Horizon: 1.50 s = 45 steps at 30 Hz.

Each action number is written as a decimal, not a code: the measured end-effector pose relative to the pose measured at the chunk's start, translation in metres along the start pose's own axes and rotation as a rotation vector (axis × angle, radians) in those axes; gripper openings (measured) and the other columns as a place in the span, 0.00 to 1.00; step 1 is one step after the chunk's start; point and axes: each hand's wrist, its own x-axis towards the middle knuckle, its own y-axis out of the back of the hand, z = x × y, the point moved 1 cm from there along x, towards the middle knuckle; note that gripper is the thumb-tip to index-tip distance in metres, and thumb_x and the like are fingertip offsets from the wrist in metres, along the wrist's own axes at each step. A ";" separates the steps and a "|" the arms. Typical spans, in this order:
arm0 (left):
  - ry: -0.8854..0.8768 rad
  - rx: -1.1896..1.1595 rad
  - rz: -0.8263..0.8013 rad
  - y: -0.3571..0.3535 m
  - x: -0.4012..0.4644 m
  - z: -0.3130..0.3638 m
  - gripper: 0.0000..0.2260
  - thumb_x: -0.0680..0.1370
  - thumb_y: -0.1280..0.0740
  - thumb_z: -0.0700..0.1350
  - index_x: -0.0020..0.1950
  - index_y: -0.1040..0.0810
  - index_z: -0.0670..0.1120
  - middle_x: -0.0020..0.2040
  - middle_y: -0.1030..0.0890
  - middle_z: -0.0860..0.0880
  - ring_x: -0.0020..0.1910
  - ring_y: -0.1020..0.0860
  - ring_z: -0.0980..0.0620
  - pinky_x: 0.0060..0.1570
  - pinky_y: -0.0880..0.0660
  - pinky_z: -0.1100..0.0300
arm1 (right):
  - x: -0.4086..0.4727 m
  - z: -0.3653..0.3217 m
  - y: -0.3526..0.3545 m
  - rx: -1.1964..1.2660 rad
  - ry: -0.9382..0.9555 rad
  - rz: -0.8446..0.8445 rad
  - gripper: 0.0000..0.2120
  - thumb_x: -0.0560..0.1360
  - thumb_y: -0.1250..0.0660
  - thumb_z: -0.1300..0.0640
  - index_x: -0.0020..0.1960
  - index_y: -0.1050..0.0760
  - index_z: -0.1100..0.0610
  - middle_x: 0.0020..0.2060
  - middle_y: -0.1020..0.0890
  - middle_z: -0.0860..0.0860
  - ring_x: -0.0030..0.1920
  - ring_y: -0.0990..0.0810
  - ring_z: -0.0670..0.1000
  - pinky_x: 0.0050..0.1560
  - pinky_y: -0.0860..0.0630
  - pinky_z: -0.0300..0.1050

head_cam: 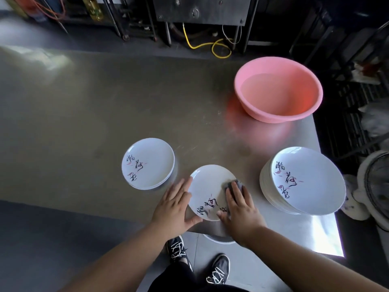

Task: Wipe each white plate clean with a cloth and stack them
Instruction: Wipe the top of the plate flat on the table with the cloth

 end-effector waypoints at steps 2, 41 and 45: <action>-0.056 0.011 0.029 0.005 -0.001 0.002 0.20 0.78 0.31 0.63 0.56 0.19 0.47 0.81 0.32 0.48 0.82 0.37 0.46 0.78 0.40 0.42 | 0.020 0.011 0.015 -0.001 0.058 0.049 0.39 0.81 0.50 0.31 0.85 0.53 0.48 0.83 0.63 0.41 0.83 0.65 0.51 0.82 0.43 0.56; 0.143 -0.114 -0.096 0.025 0.010 0.039 0.21 0.69 0.18 0.55 0.60 0.14 0.56 0.68 0.18 0.55 0.66 0.21 0.47 0.58 0.23 0.47 | -0.014 -0.001 -0.019 0.000 0.035 -0.033 0.47 0.75 0.59 0.26 0.86 0.58 0.51 0.84 0.63 0.47 0.84 0.62 0.57 0.83 0.50 0.52; 0.161 -0.075 -0.106 0.021 0.009 0.041 0.19 0.72 0.20 0.55 0.62 0.15 0.58 0.69 0.19 0.56 0.67 0.22 0.48 0.58 0.23 0.48 | 0.027 0.011 0.018 0.012 0.066 0.045 0.38 0.83 0.49 0.33 0.86 0.55 0.48 0.84 0.63 0.40 0.84 0.63 0.54 0.81 0.41 0.56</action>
